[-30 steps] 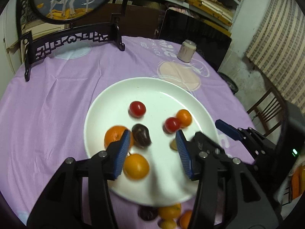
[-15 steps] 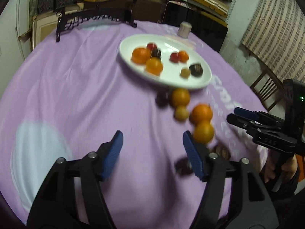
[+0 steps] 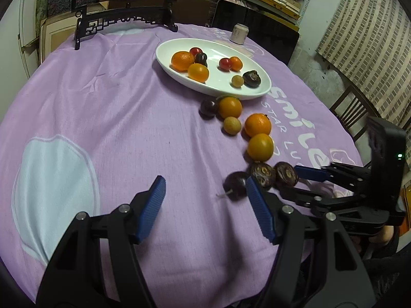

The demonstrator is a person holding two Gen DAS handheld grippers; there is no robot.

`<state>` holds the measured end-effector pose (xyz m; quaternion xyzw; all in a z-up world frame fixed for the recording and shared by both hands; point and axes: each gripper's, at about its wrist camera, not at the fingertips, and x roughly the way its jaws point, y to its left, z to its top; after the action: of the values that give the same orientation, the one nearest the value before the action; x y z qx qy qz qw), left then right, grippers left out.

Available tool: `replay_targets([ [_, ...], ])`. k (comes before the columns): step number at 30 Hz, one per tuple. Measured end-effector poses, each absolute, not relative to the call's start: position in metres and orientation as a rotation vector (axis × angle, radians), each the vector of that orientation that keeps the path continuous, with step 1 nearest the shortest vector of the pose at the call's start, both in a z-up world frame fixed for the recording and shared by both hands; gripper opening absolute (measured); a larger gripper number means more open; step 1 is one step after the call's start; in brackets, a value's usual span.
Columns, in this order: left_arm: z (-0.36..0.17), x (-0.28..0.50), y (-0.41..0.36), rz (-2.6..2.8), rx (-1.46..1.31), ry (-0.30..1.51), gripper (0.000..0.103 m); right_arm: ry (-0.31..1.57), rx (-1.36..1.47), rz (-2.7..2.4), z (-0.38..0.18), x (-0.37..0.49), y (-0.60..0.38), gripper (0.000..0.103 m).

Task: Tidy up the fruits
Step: 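Grasp a dark purple fruit with the right gripper while the left gripper grasps an orange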

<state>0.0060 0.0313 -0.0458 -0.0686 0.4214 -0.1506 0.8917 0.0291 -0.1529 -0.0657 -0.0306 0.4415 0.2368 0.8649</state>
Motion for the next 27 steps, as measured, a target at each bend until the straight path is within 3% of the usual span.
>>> replay_targets([
  [2,-0.045,0.005,0.029,-0.325,-0.148,0.877,0.067,0.894,-0.142,0.462,-0.067,0.025,-0.144,0.040],
  [8,-0.034,0.020,-0.007,-0.399,-0.115,0.870,0.073,0.919,-0.068,0.443,-0.064,0.028,-0.164,0.040],
  [15,-0.051,0.060,-0.061,-0.400,-0.004,0.930,0.071,0.917,0.039,0.369,-0.061,0.027,-0.208,0.040],
  [17,-0.060,0.070,-0.070,-0.389,0.013,0.958,0.067,0.914,0.056,0.368,-0.060,0.026,-0.216,0.040],
  [19,-0.067,0.076,-0.076,-0.390,0.024,0.978,0.051,0.914,0.076,0.369,-0.060,0.026,-0.222,0.040],
  [22,-0.073,0.082,-0.080,-0.380,0.035,0.979,0.036,0.921,0.102,0.373,-0.062,0.027,-0.227,0.040],
  [27,-0.066,0.078,-0.068,-0.394,-0.020,0.969,0.036,0.924,0.110,0.382,-0.065,0.028,-0.227,0.040],
])
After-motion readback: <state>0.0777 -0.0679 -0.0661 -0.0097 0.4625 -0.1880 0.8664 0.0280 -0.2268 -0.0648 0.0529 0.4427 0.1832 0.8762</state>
